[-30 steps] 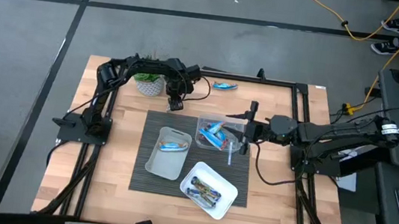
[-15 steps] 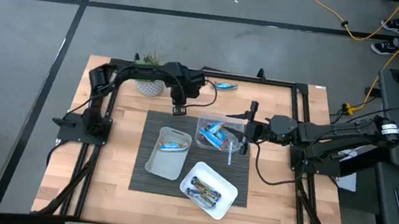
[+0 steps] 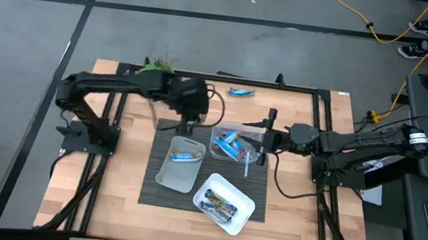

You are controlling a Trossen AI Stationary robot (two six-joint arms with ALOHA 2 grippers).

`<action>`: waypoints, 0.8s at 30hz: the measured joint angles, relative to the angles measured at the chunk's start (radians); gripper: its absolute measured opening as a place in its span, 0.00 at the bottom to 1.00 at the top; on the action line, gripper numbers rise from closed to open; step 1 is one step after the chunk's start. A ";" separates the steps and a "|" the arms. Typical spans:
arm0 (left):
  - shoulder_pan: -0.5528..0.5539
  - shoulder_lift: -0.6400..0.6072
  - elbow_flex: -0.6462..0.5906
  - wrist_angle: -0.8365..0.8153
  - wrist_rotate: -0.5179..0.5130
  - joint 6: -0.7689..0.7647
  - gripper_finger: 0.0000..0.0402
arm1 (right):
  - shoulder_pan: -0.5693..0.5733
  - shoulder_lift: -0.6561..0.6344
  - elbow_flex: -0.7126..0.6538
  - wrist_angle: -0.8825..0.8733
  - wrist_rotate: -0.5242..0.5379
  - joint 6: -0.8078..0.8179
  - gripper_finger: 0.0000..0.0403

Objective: Pick and place Granola Bars by type
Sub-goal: Put the orange granola bar into the gray bin

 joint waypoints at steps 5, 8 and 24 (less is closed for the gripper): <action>-0.120 -0.100 0.000 -0.002 -0.001 -0.040 0.02 | 0.000 0.000 0.000 0.000 0.000 0.001 0.48; -0.196 -0.142 0.000 -0.004 -0.017 -0.060 0.03 | 0.000 0.000 0.000 0.000 0.000 0.003 0.48; -0.561 -0.125 0.000 -0.133 -0.326 -0.430 0.03 | 0.000 0.000 0.000 0.002 0.000 0.007 0.48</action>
